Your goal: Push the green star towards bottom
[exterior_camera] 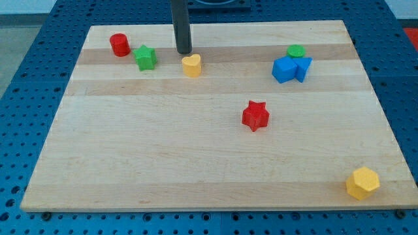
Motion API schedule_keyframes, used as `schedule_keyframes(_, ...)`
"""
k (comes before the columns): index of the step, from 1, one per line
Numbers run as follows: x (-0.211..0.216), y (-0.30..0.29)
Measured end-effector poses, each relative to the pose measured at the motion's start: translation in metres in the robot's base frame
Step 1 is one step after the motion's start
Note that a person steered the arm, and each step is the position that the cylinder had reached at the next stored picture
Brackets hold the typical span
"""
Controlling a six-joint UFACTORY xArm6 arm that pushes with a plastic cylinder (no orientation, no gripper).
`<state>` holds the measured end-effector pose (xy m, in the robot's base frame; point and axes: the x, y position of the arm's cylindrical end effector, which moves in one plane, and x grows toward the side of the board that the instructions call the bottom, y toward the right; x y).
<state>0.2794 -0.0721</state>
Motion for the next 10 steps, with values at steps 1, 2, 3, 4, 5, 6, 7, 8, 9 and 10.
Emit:
schedule_keyframes(1,0.000,0.000)
schedule_keyframes(2,0.000,0.000)
schedule_keyframes(3,-0.003,0.000)
schedule_keyframes(4,0.001,-0.004)
schedule_keyframes(5,-0.021,-0.010)
schedule_keyframes(6,-0.024,-0.058)
schedule_keyframes(7,0.001,-0.081)
schedule_keyframes(8,0.032,-0.090)
schedule_keyframes(9,0.036,-0.136)
schedule_keyframes(10,0.067,-0.147)
